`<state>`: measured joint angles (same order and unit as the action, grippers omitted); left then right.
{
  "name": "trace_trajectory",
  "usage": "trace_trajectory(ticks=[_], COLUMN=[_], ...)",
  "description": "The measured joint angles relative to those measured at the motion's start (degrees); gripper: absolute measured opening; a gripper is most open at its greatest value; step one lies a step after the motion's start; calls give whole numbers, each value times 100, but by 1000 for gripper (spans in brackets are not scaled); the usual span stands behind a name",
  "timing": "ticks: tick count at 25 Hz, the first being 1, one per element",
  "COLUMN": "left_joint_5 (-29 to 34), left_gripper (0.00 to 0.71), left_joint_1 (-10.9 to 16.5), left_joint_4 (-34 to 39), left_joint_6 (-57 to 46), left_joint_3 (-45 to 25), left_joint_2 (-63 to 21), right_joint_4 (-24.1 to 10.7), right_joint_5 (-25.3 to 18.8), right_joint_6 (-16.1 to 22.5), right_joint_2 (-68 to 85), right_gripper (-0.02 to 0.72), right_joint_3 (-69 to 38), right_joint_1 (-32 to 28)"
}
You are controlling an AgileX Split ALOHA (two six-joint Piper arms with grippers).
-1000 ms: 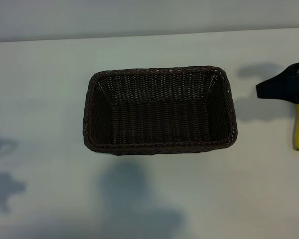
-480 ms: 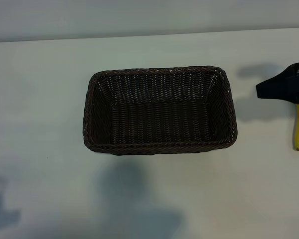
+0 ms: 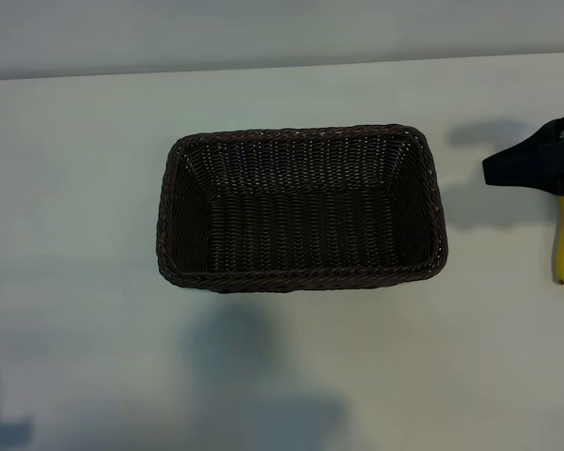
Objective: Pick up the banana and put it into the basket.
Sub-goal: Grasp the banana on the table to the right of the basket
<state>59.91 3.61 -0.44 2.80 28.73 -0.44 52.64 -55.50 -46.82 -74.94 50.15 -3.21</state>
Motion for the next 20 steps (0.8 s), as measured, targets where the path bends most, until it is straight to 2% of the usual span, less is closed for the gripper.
trace_trajectory(ticks=[5, 7, 10, 16, 20], left_joint_5=[0, 0, 0, 0, 0], left_gripper=[540, 539, 539, 539, 539], left_joint_1=[0, 0, 0, 0, 0], left_joint_4=[0, 0, 0, 0, 0], left_joint_6=[0, 0, 0, 0, -5], left_joint_3=[-6, -6, -6, -6, -6], left_joint_2=[0, 0, 0, 0, 0], right_joint_4=[-77, -283, -794, -2160, -2932], right_joint_5=[217, 276, 288, 156, 56], right_joint_6=[223, 408, 906, 2332, 2969], right_joint_2=[-114, -253, -515, -1068, -1365], right_gripper=[521, 521, 521, 521, 521], right_joint_3=[199, 398, 813, 1732, 2003], right_joint_1=[0, 0, 0, 0, 0])
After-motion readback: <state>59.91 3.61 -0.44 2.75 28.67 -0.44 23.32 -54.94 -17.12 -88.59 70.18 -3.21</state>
